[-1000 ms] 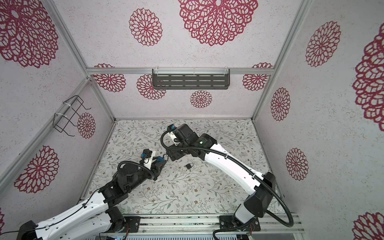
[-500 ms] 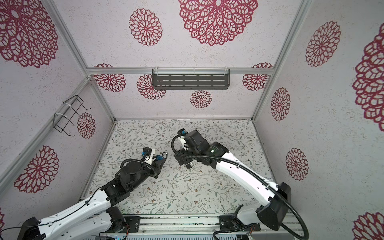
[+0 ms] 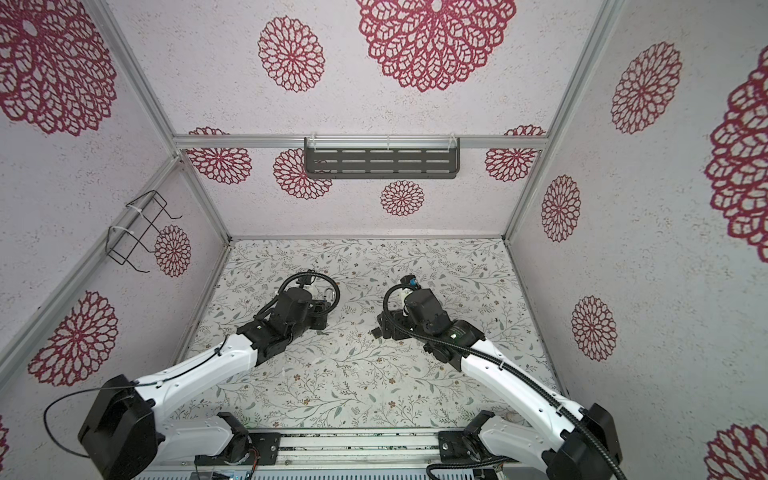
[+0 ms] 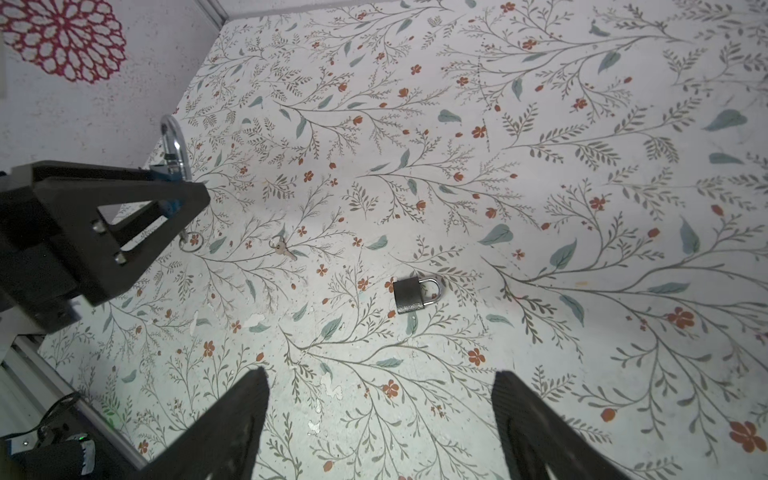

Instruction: Unlock with the key

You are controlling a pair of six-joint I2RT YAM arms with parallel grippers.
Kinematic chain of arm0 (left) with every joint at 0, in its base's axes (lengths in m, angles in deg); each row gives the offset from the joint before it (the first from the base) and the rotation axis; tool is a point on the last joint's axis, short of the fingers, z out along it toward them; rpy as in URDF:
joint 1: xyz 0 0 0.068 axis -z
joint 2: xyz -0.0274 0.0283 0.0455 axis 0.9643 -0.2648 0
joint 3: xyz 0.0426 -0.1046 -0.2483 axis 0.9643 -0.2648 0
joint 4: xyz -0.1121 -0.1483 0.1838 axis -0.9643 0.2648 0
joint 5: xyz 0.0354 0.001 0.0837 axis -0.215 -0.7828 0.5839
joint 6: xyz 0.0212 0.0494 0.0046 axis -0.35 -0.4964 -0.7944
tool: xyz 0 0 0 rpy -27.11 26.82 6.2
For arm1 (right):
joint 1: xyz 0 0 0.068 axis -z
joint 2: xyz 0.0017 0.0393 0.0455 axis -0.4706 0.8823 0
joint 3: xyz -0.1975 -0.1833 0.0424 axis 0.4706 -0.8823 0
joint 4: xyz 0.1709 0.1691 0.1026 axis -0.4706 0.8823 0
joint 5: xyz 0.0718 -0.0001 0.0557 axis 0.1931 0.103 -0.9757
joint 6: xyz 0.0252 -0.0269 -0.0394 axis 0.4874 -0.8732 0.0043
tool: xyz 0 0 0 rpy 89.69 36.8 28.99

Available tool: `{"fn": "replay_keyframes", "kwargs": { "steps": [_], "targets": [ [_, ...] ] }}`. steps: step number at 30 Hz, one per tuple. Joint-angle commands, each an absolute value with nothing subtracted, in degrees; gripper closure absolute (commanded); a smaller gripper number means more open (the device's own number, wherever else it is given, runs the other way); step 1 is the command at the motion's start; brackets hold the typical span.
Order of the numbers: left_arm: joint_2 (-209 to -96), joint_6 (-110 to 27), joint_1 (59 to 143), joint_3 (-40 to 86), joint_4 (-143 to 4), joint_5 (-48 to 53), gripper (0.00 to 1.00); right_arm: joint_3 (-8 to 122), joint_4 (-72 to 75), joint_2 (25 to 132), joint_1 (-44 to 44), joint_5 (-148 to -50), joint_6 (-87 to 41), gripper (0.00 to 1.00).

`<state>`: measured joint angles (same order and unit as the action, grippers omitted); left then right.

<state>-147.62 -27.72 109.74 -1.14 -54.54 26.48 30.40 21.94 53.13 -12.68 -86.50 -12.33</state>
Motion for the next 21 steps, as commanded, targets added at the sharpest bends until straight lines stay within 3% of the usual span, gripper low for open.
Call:
{"fn": "replay_keyframes", "kwargs": {
  "steps": [1,12,21],
  "targets": [
    [-152.95,-24.47,106.92,2.97,-52.64,23.73,1.00,28.29,15.86,51.32,-12.13,-86.41,-8.93,0.12],
    [-175.78,-23.33,102.54,21.11,-42.51,21.75,1.00,23.00,10.17,53.34,-11.63,-90.43,-8.32,0.11],
    [-188.15,-24.09,102.29,32.35,-34.39,23.37,1.00,23.44,8.54,55.31,-11.57,-91.40,-9.63,0.09]
  ]
}}
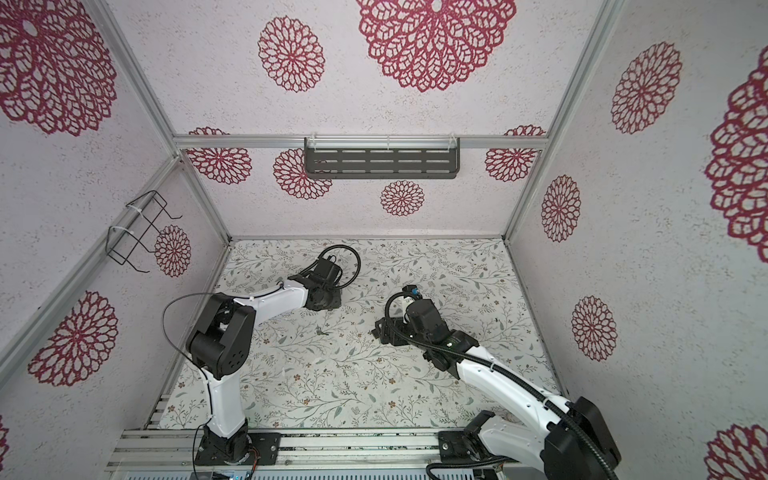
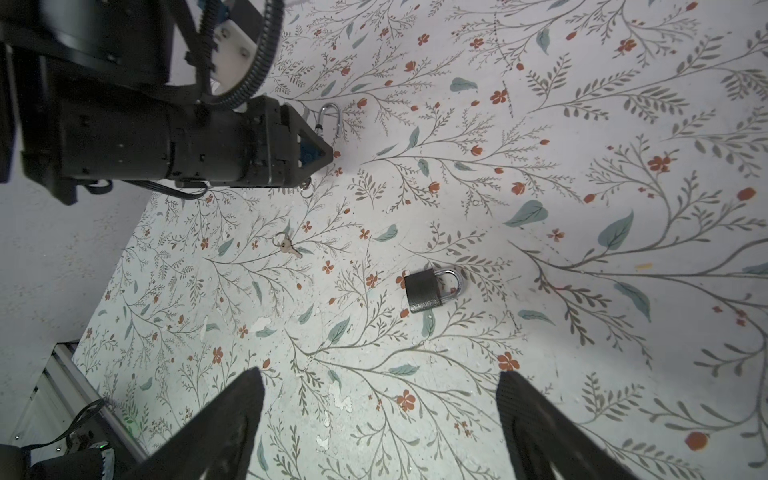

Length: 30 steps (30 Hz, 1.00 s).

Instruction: Unlock with the key

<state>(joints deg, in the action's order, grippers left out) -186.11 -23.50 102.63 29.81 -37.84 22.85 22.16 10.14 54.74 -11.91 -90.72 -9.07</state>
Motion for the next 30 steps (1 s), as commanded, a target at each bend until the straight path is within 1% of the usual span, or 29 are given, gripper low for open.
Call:
{"fn": "replay_keyframes", "kwargs": {
  "steps": [1,5,8,11,15,18,22,26,30],
  "targets": [
    [-189.04,-24.20,102.30,33.18,-33.90,23.32,1.00,23.63,8.55,55.67,-11.65,-91.55,-9.79,0.09],
    [-192.88,-24.19,102.29,36.56,-30.96,22.77,0.97,23.99,8.39,56.78,-11.63,-92.36,-10.06,0.09],
    [-193.93,-23.74,102.25,36.68,-30.78,21.89,0.91,23.94,8.28,57.06,-11.64,-92.28,-10.25,0.08],
    [-194.25,-23.56,102.15,37.03,-29.43,22.51,0.84,23.89,8.11,57.23,-11.63,-91.88,-10.50,0.08],
    [-193.15,-23.02,102.16,36.76,-29.51,22.23,0.69,24.73,8.53,57.96,-11.65,-92.04,-10.94,0.08],
    [-192.44,-23.02,102.23,37.16,-29.28,21.82,0.60,24.80,8.29,58.21,-11.65,-92.21,-11.04,0.08],
    [-190.94,-22.92,102.17,37.82,-28.18,21.87,0.51,25.10,8.36,58.30,-11.65,-92.66,-11.67,0.07],
    [-188.23,-22.90,102.20,37.79,-27.98,21.12,0.39,26.61,9.49,58.46,-11.80,-92.92,-13.14,0.06],
    [-183.38,-21.95,102.20,36.47,-27.64,20.49,0.32,28.03,10.30,58.58,-12.27,-92.29,-13.74,0.06]
  ]
}}
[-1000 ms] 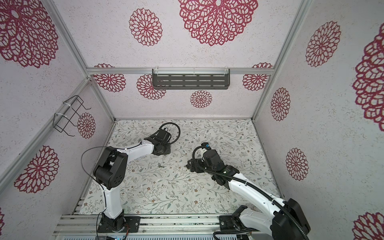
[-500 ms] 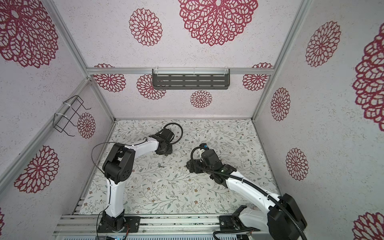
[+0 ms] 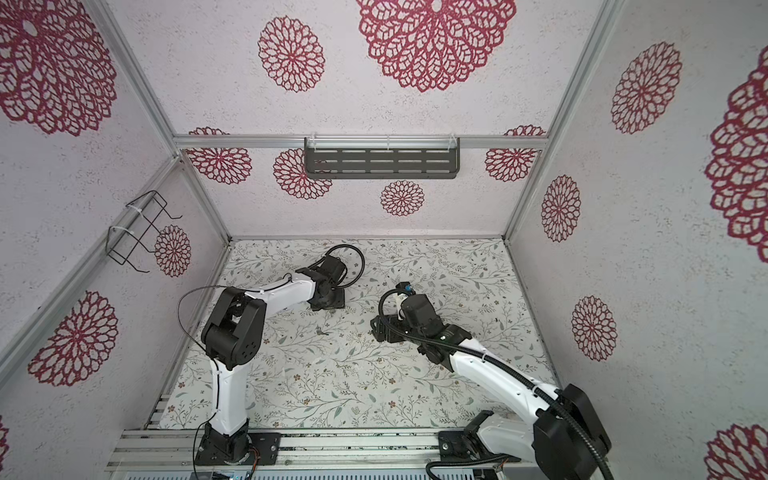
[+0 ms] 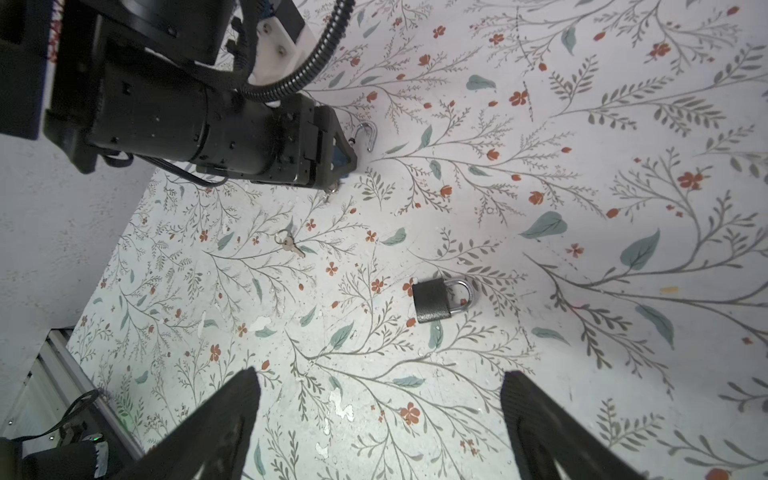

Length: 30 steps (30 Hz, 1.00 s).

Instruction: Unlock with the key

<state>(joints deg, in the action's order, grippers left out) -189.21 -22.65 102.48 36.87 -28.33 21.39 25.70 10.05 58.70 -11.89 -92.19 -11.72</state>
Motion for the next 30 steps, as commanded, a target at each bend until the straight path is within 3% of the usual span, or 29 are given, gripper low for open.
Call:
{"fn": "replay_keyframes", "kwargs": {
  "steps": [1,16,30],
  "targets": [
    [-180.27,-21.67,102.16,35.44,-28.15,20.18,0.30,28.31,10.38,58.65,-12.58,-91.87,-13.85,0.06],
    [-143.13,-15.37,99.82,8.35,-37.56,21.78,0.00,36.48,9.40,70.17,-20.96,-84.41,-19.18,0.05],
    [-118.36,-9.82,97.07,-5.76,-29.96,23.83,0.03,50.99,10.94,89.86,-25.15,-86.00,-34.57,0.20]
  ]
}}
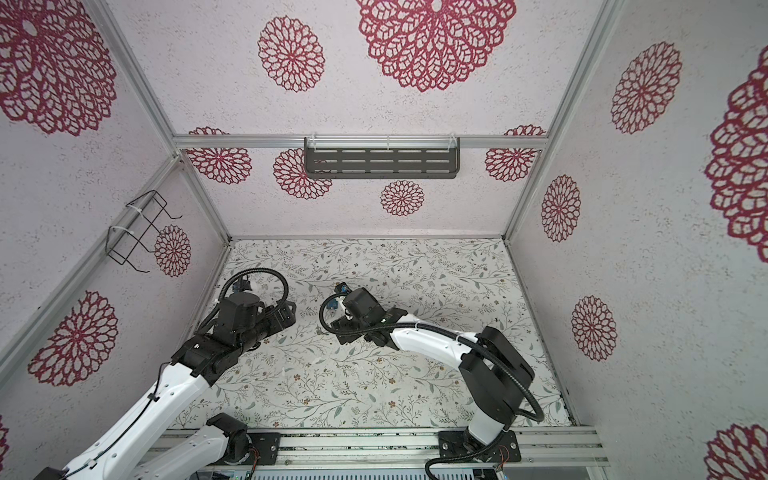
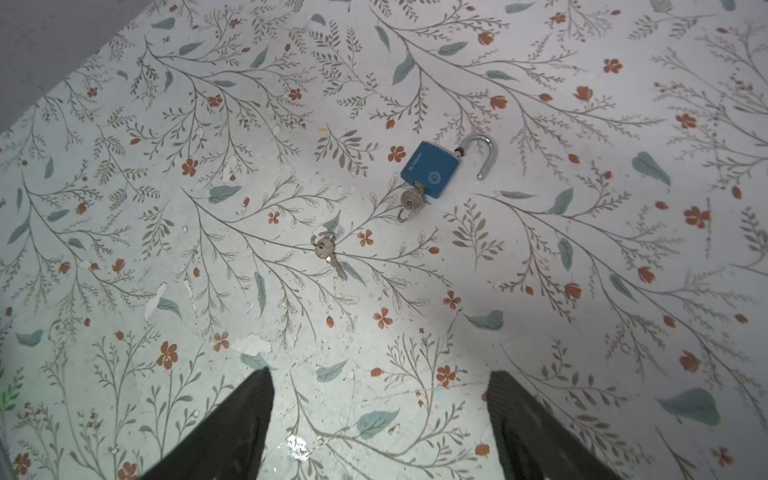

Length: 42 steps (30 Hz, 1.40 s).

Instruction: Unlock with the key

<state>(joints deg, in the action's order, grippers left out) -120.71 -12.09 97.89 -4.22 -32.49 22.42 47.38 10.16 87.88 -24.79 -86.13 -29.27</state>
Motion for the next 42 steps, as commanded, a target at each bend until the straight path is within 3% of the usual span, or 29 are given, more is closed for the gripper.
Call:
{"fn": "replay_keyframes", "kwargs": {
  "steps": [1,13,24,42],
  "targets": [
    [-117.37,-9.41,96.89,-6.32,-29.72,23.85,0.03,51.92,11.22,91.19,-25.27,-86.75,-35.60,0.23],
    [-111.26,-6.43,96.33,-8.82,-26.18,23.27,0.03,65.91,17.51,107.11,-25.61,-94.57,-48.50,0.40],
    [-110.96,-6.52,95.74,-8.59,-25.20,23.38,0.03,72.44,19.94,113.75,-25.61,-92.58,-54.72,0.49],
    [-111.57,-7.43,94.36,-8.11,-24.57,23.36,0.03,80.94,25.35,120.22,-25.45,-98.17,-61.20,0.61]
  ]
}}
